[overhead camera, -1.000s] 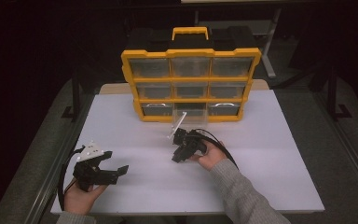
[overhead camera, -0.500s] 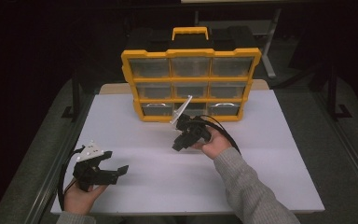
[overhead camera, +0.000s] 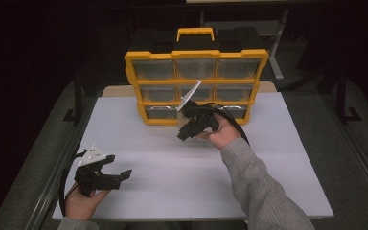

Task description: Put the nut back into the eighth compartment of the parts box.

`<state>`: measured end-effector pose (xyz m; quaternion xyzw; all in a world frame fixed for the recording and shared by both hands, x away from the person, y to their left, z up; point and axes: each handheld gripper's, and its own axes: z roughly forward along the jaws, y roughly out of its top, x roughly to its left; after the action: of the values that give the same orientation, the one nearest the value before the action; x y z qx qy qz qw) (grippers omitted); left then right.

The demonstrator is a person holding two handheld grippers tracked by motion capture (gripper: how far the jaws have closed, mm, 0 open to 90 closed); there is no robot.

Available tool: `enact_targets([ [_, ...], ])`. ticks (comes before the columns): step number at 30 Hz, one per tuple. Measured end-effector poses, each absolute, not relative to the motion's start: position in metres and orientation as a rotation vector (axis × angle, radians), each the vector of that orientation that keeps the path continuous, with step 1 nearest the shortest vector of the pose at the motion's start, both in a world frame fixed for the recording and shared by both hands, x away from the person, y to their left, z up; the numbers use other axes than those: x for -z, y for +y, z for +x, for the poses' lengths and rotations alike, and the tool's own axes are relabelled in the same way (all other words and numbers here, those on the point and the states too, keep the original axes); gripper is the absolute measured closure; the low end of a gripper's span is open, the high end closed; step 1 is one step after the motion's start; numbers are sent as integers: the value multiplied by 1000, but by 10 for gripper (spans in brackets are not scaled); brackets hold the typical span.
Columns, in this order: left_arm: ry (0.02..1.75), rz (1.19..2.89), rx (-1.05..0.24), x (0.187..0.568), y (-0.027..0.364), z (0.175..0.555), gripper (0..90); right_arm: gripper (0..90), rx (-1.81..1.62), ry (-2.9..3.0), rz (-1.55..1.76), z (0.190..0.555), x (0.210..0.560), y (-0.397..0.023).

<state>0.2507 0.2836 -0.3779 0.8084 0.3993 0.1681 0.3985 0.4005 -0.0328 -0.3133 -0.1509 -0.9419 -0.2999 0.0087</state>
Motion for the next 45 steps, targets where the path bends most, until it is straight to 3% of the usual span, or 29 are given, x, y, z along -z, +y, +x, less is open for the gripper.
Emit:
enact_targets([
  [18, 1009, 2046, -424, 378, 284, 251, 169, 692, 958, -2962, -627, 433, 289, -51],
  [45, 1004, 2056, -415, 378, 284, 251, 168, 692, 906, -2945, -810, 457, 319, -65],
])
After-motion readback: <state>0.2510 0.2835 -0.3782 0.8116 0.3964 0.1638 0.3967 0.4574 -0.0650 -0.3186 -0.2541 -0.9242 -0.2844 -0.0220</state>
